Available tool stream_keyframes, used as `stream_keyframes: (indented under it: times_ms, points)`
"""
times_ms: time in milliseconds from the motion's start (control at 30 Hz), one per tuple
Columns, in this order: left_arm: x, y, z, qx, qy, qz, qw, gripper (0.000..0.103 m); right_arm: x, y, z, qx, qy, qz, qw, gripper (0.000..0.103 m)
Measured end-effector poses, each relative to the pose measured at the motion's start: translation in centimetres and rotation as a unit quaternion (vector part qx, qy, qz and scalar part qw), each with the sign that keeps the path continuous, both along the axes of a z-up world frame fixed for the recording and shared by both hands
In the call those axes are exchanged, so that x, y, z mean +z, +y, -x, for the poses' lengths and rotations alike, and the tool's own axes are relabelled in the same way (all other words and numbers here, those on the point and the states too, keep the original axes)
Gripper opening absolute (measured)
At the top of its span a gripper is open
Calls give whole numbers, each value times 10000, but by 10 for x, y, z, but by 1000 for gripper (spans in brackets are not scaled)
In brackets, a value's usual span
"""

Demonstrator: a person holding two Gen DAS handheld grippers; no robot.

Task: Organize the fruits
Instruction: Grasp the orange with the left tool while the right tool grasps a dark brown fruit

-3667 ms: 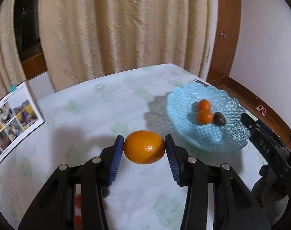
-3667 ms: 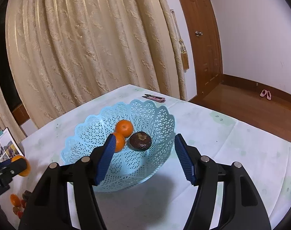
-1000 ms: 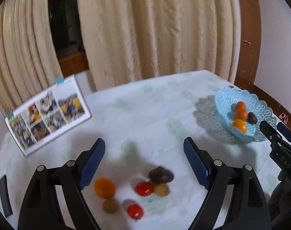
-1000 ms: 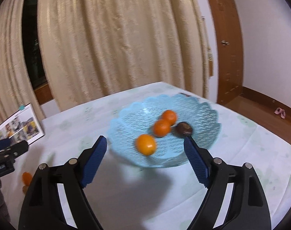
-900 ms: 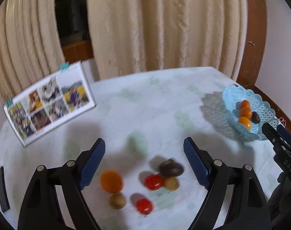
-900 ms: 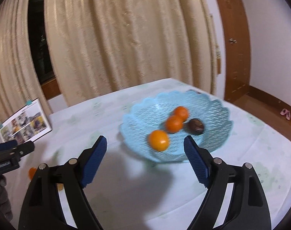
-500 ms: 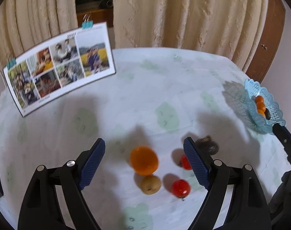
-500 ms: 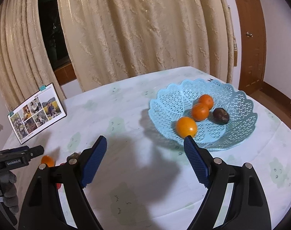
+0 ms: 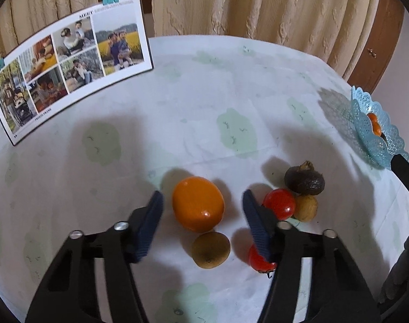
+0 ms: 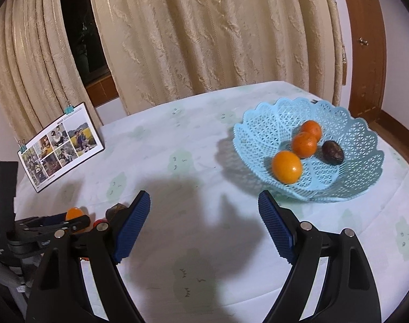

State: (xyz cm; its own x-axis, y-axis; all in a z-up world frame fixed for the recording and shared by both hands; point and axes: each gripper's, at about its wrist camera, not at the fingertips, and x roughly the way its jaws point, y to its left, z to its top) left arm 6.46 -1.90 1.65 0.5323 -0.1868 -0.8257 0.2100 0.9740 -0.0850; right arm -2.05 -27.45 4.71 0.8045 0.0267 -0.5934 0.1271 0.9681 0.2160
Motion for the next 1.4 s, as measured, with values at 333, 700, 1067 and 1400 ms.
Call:
stream_keyframes:
  times_ms: [333, 700, 1067, 1400]
  points:
    - [10, 6, 1, 106, -117, 93, 9998, 39, -4, 17, -14, 444, 224, -278, 9984, 84]
    - [43, 23, 6, 396, -510, 128, 9978, 39, -24, 46, -55, 1089, 1005, -1283, 9806, 84]
    - [53, 30, 7, 486, -591, 193, 9969, 39, -43, 78, -82, 1170, 1402, -1306, 9745, 81]
    - [50, 31, 5, 509, -554, 188, 9970, 39, -47, 93, -81, 1187, 1350, -559, 9821, 44]
